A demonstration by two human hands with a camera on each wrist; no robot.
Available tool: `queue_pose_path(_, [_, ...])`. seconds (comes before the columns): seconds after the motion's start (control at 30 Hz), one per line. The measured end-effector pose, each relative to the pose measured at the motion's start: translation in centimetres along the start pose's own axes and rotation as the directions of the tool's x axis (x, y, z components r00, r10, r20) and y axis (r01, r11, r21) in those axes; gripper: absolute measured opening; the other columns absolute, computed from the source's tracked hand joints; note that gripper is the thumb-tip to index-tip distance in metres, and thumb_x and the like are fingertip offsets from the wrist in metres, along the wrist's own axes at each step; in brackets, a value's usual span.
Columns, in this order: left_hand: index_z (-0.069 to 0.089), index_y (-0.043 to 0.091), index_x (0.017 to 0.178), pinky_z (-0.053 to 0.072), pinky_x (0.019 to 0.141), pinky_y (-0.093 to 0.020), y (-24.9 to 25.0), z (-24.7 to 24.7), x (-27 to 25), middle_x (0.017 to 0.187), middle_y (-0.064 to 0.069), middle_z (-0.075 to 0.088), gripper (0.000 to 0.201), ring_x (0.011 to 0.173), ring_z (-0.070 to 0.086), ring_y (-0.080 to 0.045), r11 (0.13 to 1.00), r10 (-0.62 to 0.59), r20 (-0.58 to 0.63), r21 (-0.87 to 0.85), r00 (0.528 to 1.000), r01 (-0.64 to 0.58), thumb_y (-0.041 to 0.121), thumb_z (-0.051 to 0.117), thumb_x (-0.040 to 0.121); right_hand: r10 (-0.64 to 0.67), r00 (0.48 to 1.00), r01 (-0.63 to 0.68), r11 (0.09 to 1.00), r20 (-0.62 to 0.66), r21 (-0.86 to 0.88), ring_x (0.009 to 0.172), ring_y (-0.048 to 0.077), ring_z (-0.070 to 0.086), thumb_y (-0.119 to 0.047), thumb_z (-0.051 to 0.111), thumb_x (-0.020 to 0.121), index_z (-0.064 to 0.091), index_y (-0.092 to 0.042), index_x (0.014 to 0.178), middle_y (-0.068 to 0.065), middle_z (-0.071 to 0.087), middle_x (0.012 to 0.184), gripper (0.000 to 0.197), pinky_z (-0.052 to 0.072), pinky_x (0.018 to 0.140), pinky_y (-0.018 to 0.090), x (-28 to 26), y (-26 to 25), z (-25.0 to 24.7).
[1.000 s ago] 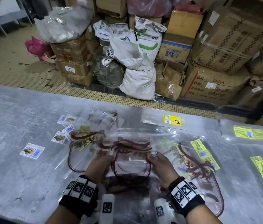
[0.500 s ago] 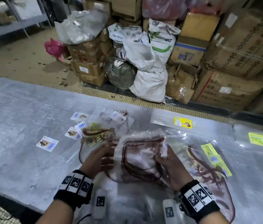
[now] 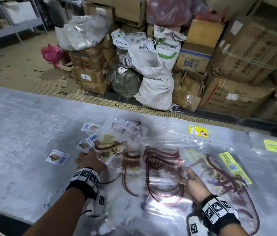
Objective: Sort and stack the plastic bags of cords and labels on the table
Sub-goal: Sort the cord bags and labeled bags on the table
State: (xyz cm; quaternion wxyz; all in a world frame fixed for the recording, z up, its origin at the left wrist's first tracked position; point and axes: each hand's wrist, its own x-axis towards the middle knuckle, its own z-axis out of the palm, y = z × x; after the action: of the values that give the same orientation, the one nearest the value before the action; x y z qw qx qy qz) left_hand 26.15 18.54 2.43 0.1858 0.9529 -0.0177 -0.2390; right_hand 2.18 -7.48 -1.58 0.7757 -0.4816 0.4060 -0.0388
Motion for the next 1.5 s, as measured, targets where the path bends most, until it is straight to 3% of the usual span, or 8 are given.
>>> queue_pose_path(0.17, [0.019,0.021,0.152,0.040,0.095,-0.044,-0.1,-0.6,-0.6,0.147,-0.023,0.019,0.100,0.132,0.028,-0.041,0.983,0.027,-0.103,-0.177,0.994,-0.045,0.001,0.076,0.072,-0.004,1.000,0.005,0.999,0.000,0.043,0.082,0.037,0.067,0.019,0.046,0.090,0.053,-0.016,0.122,0.019,0.075,0.096,0.048,0.061,0.065,0.042,-0.5,0.0,-0.1])
queue_pose_path(0.27, [0.025,0.014,0.149,0.044,0.086,-0.037,-0.7,-0.4,-0.3,0.133,-0.018,0.040,0.099,0.116,0.047,-0.033,0.909,0.071,-0.154,-0.397,0.985,-0.127,-0.008,0.078,0.068,-0.010,0.999,0.012,0.998,-0.031,0.056,0.078,0.034,0.065,0.020,0.044,0.092,0.050,-0.013,0.128,0.017,0.076,0.092,0.049,0.060,0.057,0.037,-0.7,0.1,0.0])
queue_pose_path(0.43, [0.059,0.004,0.095,0.048,0.040,-0.020,-0.2,-0.5,-0.6,0.078,-0.016,0.059,0.020,0.046,0.060,-0.018,0.455,0.096,0.254,-0.871,0.962,0.185,0.002,0.073,0.080,-0.013,0.999,0.015,0.999,-0.049,0.052,0.070,0.033,0.069,0.018,0.046,0.092,0.050,-0.012,0.130,0.019,0.075,0.094,0.049,0.059,0.055,0.038,-0.8,0.2,-0.1])
queue_pose_path(0.6, [0.054,0.027,0.121,0.050,0.048,-0.027,0.3,0.1,-0.3,0.089,-0.018,0.061,0.040,0.060,0.059,-0.025,0.680,0.279,0.222,-0.732,0.934,-0.029,-0.003,0.053,0.095,-0.014,1.000,0.016,0.996,-0.017,0.090,0.048,0.032,0.065,0.020,0.043,0.093,0.055,-0.015,0.113,0.027,0.065,0.097,0.042,0.058,0.045,0.042,-0.8,0.2,0.0])
queue_pose_path(0.83, [0.058,0.004,0.111,0.052,0.058,-0.043,0.9,2.5,0.4,0.065,-0.017,0.066,0.038,0.057,0.059,-0.026,0.672,0.185,0.238,-0.739,0.953,0.055,-0.002,0.074,0.077,-0.001,0.999,0.005,0.994,-0.037,0.107,0.047,0.035,0.065,0.019,0.042,0.094,0.054,-0.018,0.118,0.031,0.060,0.100,0.045,0.059,0.046,0.047,-0.6,0.4,-0.3])
queue_pose_path(1.0, [0.061,-0.006,0.098,0.051,0.053,-0.031,1.2,3.1,0.0,0.066,-0.019,0.061,0.022,0.050,0.059,-0.023,0.475,0.175,0.257,-0.868,0.951,0.147,0.003,0.073,0.083,0.002,0.999,0.003,0.993,-0.040,0.118,0.046,0.036,0.064,0.018,0.042,0.095,0.054,-0.021,0.118,0.029,0.063,0.094,0.047,0.058,0.046,0.046,-0.7,0.4,-0.4])
queue_pose_path(1.17, [0.064,-0.002,0.091,0.042,0.056,-0.024,1.8,3.0,0.1,0.056,-0.005,0.058,0.017,0.048,0.054,-0.014,0.701,0.236,0.292,-0.712,0.927,0.046,-0.003,0.073,0.077,-0.005,1.000,0.008,0.995,-0.028,0.095,0.050,0.034,0.065,0.018,0.044,0.094,0.056,-0.024,0.115,0.027,0.066,0.095,0.048,0.060,0.051,0.046,-0.7,0.4,-0.6])
queue_pose_path(1.5, [0.061,0.013,0.095,0.043,0.039,-0.017,3.4,4.3,-1.3,0.065,-0.004,0.060,0.035,0.046,0.057,-0.010,0.771,0.273,0.298,-0.637,0.915,-0.023,-0.014,0.072,0.075,-0.050,0.997,0.055,0.995,-0.058,0.087,0.059,0.027,0.068,0.024,0.045,0.090,0.057,-0.013,0.117,0.020,0.070,0.090,0.047,0.061,0.061,0.042,-0.6,0.5,-0.5])
